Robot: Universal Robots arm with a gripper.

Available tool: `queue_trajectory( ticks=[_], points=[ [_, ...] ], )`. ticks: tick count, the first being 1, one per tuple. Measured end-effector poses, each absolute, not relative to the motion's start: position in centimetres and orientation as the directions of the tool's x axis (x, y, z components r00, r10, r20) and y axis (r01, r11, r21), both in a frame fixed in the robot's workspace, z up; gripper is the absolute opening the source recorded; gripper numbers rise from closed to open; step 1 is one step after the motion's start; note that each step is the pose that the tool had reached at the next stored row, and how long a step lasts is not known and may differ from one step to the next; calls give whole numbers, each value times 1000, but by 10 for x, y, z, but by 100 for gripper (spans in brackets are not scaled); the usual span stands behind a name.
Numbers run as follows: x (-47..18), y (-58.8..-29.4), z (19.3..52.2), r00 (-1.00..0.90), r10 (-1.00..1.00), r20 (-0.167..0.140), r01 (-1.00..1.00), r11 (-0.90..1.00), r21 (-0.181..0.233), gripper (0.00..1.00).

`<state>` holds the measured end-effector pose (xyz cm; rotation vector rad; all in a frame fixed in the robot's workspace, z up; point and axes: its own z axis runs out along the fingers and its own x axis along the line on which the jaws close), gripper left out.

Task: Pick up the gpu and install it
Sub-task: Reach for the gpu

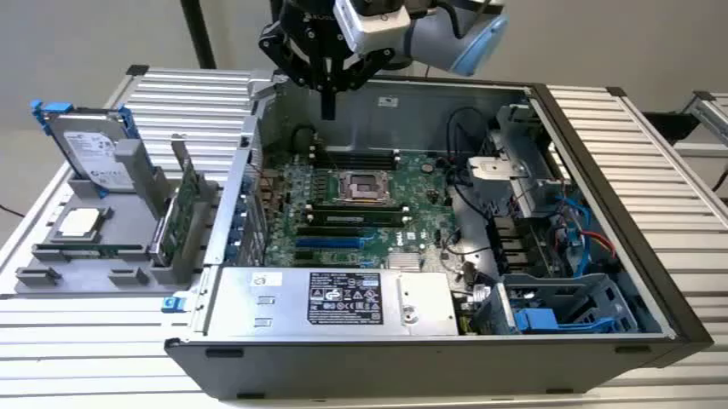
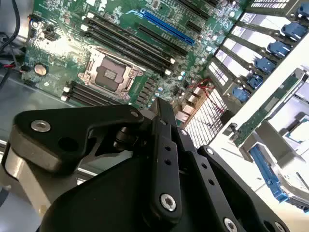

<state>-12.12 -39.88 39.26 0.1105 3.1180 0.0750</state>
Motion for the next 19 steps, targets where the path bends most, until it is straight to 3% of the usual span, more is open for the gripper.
queue_trajectory(
  ticks=[19],
  points=[
    [-121, -399, 393, -997, 71, -19, 70, 996, 49, 0]
  ],
)
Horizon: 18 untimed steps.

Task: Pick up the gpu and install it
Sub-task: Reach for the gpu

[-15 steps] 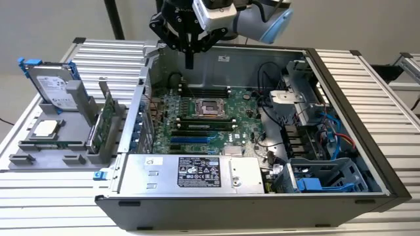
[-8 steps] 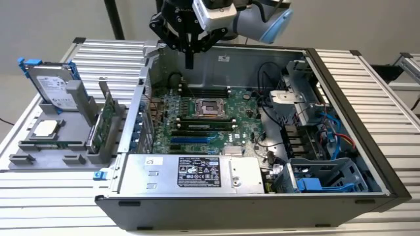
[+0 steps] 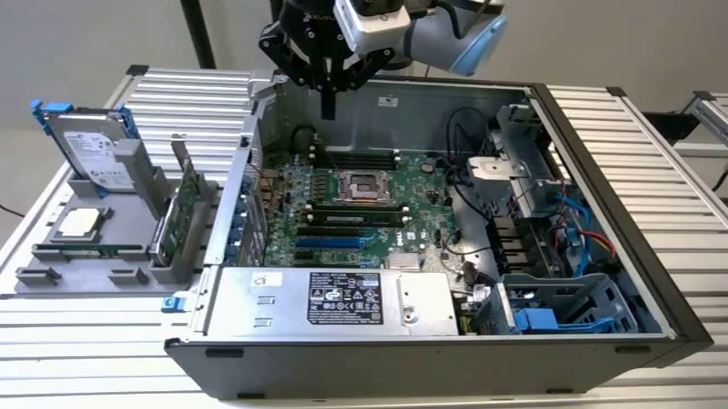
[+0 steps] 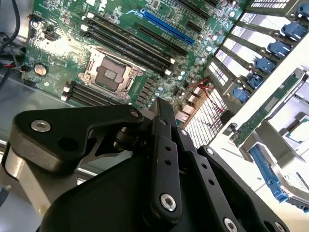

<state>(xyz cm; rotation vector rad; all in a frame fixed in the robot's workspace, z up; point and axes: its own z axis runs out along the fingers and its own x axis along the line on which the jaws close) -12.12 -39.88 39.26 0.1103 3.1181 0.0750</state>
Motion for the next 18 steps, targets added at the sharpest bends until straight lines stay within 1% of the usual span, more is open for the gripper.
queue_trajectory(
  ticks=[18],
  points=[
    [-136, -399, 393, -997, 71, -19, 70, 996, 49, 0]
  ],
)
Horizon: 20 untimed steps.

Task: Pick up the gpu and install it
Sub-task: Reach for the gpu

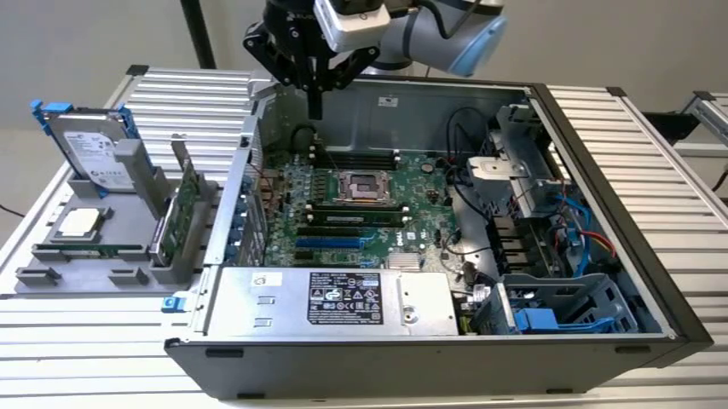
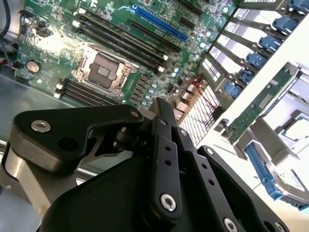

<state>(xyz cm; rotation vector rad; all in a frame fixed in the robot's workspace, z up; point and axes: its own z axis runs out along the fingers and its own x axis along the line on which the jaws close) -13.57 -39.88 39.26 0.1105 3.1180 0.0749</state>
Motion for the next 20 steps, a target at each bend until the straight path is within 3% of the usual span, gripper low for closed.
queue_trajectory(
  ticks=[20],
  points=[
    [-159, -399, 393, -997, 71, -19, 70, 996, 49, 0]
  ],
)
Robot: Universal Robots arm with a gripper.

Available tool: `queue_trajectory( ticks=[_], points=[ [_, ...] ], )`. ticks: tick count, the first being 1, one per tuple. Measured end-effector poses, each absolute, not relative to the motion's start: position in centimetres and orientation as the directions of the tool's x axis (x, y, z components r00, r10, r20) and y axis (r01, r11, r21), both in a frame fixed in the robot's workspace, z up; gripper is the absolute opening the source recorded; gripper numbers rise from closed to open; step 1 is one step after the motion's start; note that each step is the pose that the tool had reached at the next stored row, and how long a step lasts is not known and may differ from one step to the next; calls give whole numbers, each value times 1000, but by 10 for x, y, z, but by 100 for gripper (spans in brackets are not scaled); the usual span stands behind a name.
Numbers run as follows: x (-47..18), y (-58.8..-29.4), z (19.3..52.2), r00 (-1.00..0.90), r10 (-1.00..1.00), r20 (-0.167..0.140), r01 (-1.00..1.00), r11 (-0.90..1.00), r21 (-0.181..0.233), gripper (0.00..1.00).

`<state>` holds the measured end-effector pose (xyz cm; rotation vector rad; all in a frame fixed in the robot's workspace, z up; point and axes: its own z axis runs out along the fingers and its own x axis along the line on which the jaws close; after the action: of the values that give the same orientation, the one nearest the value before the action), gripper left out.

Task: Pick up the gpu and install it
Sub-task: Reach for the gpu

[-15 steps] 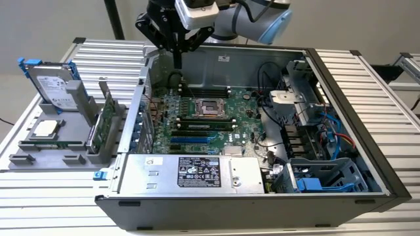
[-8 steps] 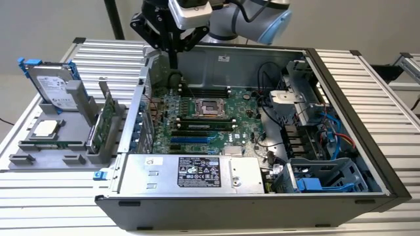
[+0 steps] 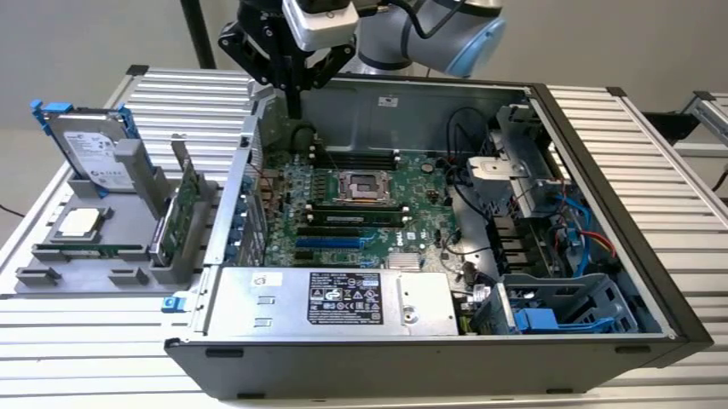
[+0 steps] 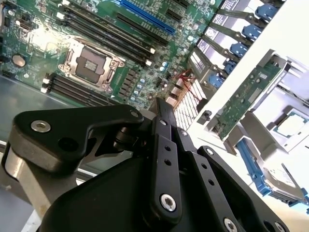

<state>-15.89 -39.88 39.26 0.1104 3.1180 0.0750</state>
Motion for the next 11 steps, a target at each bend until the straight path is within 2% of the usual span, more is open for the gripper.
queue_trajectory(
  ticks=[11],
  points=[
    [-170, -399, 393, -997, 71, -19, 70, 996, 49, 0]
  ],
)
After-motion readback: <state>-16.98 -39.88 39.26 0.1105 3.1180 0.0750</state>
